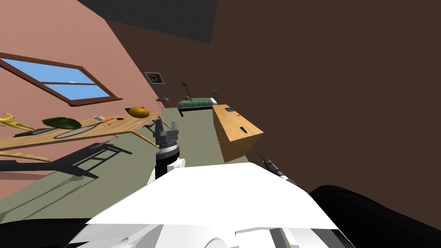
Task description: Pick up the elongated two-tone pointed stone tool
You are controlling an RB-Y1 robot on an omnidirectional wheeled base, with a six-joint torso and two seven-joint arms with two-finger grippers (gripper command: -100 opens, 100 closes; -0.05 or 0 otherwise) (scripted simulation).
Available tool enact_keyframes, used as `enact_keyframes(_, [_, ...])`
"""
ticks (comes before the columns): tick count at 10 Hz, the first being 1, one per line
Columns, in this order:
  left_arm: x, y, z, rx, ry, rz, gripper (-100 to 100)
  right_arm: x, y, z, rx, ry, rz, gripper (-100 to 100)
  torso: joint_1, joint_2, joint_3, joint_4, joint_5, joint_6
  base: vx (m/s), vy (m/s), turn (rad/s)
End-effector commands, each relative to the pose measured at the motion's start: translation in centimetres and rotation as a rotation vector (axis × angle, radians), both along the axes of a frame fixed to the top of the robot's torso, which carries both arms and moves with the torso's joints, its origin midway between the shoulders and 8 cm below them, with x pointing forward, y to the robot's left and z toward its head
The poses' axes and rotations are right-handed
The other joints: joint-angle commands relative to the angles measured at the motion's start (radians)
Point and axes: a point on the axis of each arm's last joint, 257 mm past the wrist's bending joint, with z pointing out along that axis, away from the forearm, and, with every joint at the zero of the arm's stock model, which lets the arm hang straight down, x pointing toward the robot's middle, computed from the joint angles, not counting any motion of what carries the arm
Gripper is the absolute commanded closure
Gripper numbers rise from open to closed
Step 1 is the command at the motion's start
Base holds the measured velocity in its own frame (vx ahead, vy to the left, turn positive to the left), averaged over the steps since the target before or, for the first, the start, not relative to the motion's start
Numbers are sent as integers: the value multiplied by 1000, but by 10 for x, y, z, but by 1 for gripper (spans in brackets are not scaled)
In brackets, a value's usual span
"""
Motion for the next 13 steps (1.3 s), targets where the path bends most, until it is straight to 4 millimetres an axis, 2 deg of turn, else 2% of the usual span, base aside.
enact_keyframes(1, [0, 0, 0, 0, 0, 0, 0, -22, -13, -13, -32, 69, 3, -100, 0, 0, 0, 0, 0, 0, -12, 62, 59])
enact_keyframes(2, [0, 0, 0, 0, 0, 0, 0, -42, -30, -23, -74, 136, 8, -100, 0, 0, 0, 0, 0, 1, 2, 63, 136])
enact_keyframes(3, [0, 0, 0, 0, 0, 0, 0, -46, -31, -24, -76, 146, 10, -100, 0, -1, 0, 0, 0, 0, -2, 44, 68])
enact_keyframes(4, [0, 0, 0, 0, 0, 0, 0, -71, -48, -33, -113, 215, 9, -100, -1, -1, 0, 0, 0, 0, -5, 49, 185])
enact_keyframes(5, [0, 0, 0, 0, 0, 0, 0, -70, -48, -32, -119, 220, 20, -100, -2, -1, 0, 0, 0, 0, -1, 32, 71])
enact_keyframes(6, [0, 0, 0, 0, 0, 0, 0, -94, -65, -38, -156, 287, 21, -100, -2, -1, -1, 0, 0, 0, 3, 42, 133])
enact_keyframes(7, [0, 0, 0, 0, 0, 0, 0, -93, -66, -38, -162, 291, 32, -100, -2, -1, -1, 0, 0, 0, 5, 36, 88])
enact_keyframes(9, [0, 0, 0, 0, 0, 0, 0, -136, -99, -44, -233, 412, 43, -100, -2, -2, -1, 0, 0, 0, 17, 48, 225])
enact_keyframes(10, [0, 0, 0, 0, 0, 0, 0, -134, -100, -43, -243, 420, 62, -100, -1, -3, -1, 0, 0, 0, 19, 47, 115])
enact_keyframes(11, [0, 0, 0, 0, 0, 0, 0, -153, -116, -43, -278, 475, 71, -100, -2, -3, -1, 0, 0, 0, 18, 49, 196])
enact_keyframes(12, [0, 0, 0, 0, 0, 0, 0, -151, -117, -42, -281, 477, 79, -100, -2, -3, -2, -1, 0, 0, 18, 32, 106])
enact_keyframes(13, [0, 0, 0, 0, 0, 0, 0, -167, -132, -41, -316, 528, 92, -100, -2, -3, -1, 0, -1, 0, 26, 37, 212])
